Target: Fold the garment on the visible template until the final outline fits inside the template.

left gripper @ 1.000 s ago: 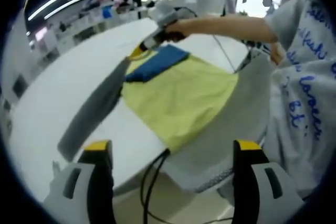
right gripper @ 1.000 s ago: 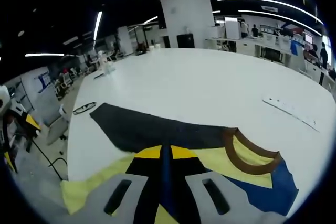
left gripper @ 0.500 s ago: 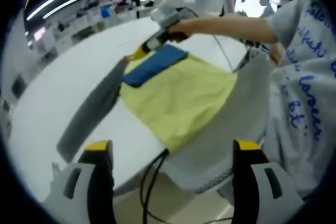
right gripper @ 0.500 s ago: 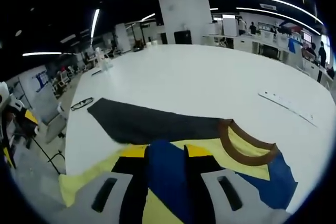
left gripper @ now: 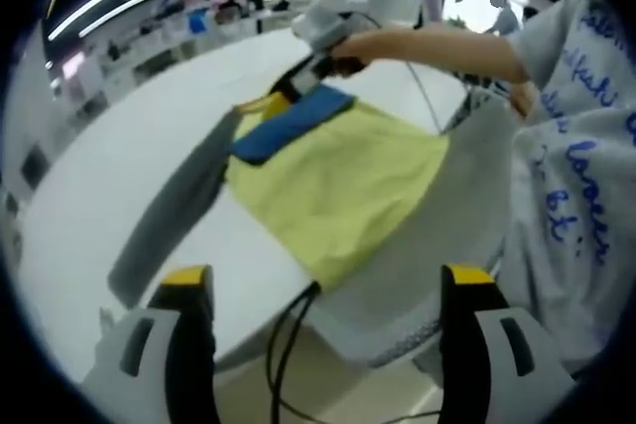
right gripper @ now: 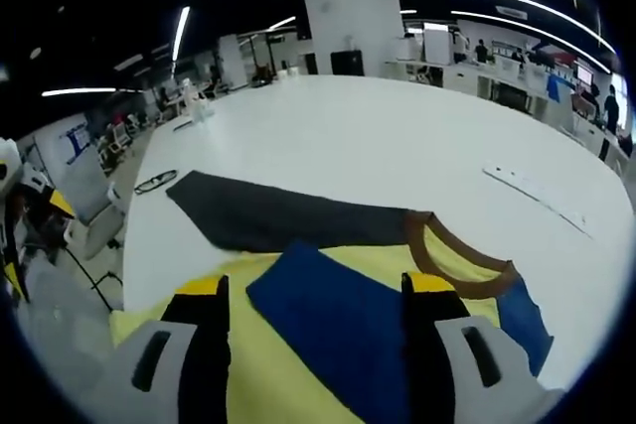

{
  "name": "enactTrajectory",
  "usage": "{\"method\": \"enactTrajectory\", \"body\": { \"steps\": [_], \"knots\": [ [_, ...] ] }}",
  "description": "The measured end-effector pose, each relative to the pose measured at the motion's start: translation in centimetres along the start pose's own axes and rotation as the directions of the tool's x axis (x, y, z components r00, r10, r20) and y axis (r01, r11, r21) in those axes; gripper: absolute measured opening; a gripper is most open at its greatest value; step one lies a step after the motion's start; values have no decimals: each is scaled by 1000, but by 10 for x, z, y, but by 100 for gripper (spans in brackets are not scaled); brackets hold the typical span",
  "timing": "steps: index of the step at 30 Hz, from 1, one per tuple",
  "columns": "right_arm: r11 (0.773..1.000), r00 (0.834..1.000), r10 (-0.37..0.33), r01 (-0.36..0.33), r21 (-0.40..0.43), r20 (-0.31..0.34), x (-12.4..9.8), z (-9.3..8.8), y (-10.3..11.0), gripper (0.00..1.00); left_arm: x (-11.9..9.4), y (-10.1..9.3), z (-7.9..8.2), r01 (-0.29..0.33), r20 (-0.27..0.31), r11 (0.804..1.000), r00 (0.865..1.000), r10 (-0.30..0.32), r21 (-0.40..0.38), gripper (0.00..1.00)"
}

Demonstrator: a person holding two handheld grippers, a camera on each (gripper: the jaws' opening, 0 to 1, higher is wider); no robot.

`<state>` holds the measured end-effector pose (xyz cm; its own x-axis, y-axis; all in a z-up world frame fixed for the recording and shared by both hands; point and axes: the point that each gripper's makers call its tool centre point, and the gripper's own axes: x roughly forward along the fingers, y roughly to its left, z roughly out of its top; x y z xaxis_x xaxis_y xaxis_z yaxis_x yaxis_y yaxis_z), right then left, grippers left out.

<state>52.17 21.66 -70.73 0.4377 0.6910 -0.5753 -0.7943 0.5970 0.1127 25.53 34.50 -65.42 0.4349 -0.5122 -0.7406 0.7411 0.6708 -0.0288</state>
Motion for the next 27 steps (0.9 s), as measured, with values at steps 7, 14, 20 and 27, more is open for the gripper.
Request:
{"method": "enactTrajectory", "body": {
  "steps": [7,14,20,27],
  "knots": [
    [1000,1000,-6,6,-21,-22,-11,-7,1,83,1,-1,1,2,-7,1000,1000,-2,12,91],
    [999,1000,0,-1,-44,-31,-29,-14,8,92,1,-1,1,4,-11,1000,1000,-3,20,91],
    [996,997,-25,18,-86,-80,-44,-26,9,100,2,-1,1,7,-14,1000,1000,-6,23,91],
    [996,996,-36,29,-88,-84,-65,-29,9,100,3,-1,2,6,-19,999,1000,-5,33,91]
  ]
}}
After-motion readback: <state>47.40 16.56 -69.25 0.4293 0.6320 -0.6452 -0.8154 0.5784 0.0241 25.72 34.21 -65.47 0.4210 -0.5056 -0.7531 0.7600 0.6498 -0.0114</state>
